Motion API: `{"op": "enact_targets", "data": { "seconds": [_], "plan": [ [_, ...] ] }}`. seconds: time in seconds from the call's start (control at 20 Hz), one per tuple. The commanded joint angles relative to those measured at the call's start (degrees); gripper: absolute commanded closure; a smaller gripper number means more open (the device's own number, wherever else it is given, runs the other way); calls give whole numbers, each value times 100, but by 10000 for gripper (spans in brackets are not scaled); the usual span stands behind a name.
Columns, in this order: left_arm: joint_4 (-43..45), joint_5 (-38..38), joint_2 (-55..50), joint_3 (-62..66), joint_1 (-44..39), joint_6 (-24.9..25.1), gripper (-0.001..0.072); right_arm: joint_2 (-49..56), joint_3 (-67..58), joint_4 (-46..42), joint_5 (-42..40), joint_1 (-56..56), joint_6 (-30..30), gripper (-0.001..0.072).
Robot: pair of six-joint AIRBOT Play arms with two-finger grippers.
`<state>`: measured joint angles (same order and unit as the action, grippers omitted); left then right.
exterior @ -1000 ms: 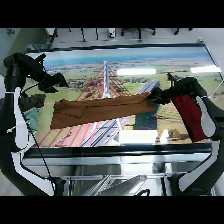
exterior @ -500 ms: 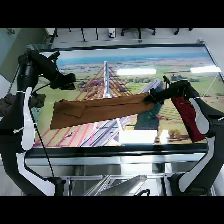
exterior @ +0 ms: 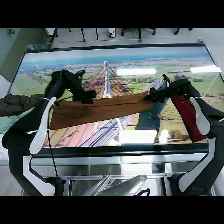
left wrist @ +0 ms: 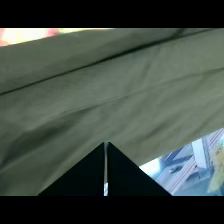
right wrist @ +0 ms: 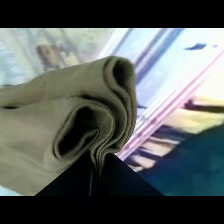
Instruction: Fold the shirts.
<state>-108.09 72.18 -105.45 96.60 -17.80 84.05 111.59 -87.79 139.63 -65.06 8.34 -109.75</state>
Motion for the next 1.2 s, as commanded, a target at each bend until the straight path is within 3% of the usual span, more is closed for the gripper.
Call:
{"op": "enact_targets", "data": {
  "seconds": [0.0, 0.1, 0.2, 0.45, 0.7, 0.9, 1.05, 1.15],
  "plan": [
    [-13, -1526, -4, -717, -671, 52, 686, -511, -2, 48, -452, 208, -133, 692],
    [-13, -2188, -31, -846, -1060, 50, 686, -1029, -2, 48, -828, 442, -129, 692],
    [-15, -2354, -238, -614, -1384, 48, 686, -1587, -2, 50, -1279, 667, -129, 693],
    [-949, -2085, -1419, 848, -1969, 52, 687, -2618, -2, 44, -1932, 916, -125, 692],
    [-1058, -1294, -2039, 2186, -2262, -55, 687, -3027, -2, 0, -2094, 988, -74, 692],
    [-1051, -737, -1390, 2262, -1803, -72, 687, -3012, 79, -13, -2168, 938, -37, 692],
    [-1049, 417, -345, 2256, -914, 90, 687, -3014, 92, 105, -2146, 793, 142, 692],
    [-1051, 599, 769, 1987, -70, 94, 688, -3027, 92, 286, -1856, 404, 225, 692]
  ]
}}
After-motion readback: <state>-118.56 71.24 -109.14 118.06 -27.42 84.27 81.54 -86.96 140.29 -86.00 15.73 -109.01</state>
